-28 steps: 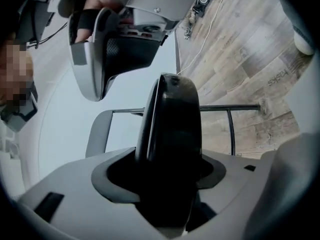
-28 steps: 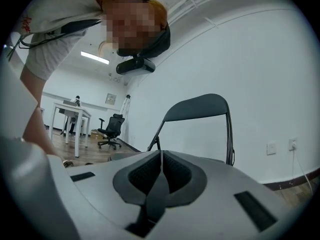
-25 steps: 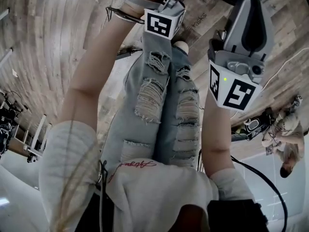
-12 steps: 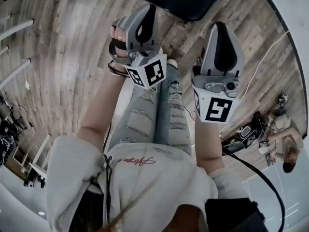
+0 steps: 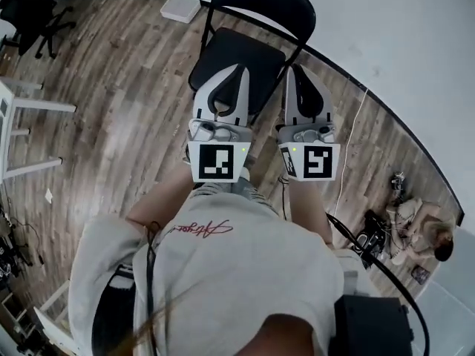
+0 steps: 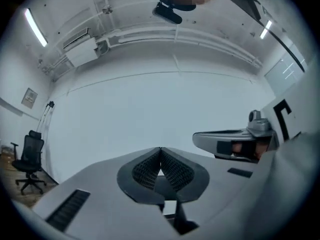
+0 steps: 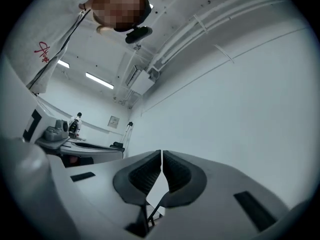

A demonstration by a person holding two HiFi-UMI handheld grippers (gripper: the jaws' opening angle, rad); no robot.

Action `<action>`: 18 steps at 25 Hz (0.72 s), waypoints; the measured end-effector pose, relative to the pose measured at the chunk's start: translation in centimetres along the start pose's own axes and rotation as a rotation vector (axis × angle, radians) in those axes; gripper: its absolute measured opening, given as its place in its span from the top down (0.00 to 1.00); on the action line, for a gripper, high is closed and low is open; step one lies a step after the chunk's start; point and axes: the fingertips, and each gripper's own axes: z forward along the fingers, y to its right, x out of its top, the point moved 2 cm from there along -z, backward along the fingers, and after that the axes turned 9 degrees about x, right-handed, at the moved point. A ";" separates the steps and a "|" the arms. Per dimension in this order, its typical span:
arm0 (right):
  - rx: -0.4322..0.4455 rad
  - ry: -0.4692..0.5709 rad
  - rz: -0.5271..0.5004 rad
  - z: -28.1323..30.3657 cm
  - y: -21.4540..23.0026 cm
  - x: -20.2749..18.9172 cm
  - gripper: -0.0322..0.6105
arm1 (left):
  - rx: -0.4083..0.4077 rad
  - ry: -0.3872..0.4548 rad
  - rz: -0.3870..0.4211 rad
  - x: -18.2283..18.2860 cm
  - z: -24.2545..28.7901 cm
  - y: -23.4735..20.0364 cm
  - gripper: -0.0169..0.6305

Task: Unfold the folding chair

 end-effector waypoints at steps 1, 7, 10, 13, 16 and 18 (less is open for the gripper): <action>0.000 0.005 -0.016 0.1 -0.2 0.8 0.92 | -0.028 0.005 0.001 0.8 -0.4 0.3 0.95; 0.013 0.003 -0.031 -1.4 -1.3 2.2 0.92 | -0.114 -0.001 -0.022 1.9 -1.9 2.3 0.95; 0.021 -0.009 -0.043 -2.4 -1.8 2.2 0.92 | -0.122 0.007 0.009 1.8 -2.3 2.8 0.95; 0.018 -0.017 -0.034 -3.2 -2.2 2.0 0.92 | -0.109 0.017 0.028 2.1 -2.5 2.7 0.95; 0.020 -0.026 -0.031 -3.4 -2.4 1.8 0.92 | -0.089 0.031 0.064 2.2 -2.3 2.4 0.95; 0.021 -0.025 -0.023 -3.6 -2.5 1.7 0.92 | -0.079 0.040 0.071 2.2 -2.5 2.3 0.95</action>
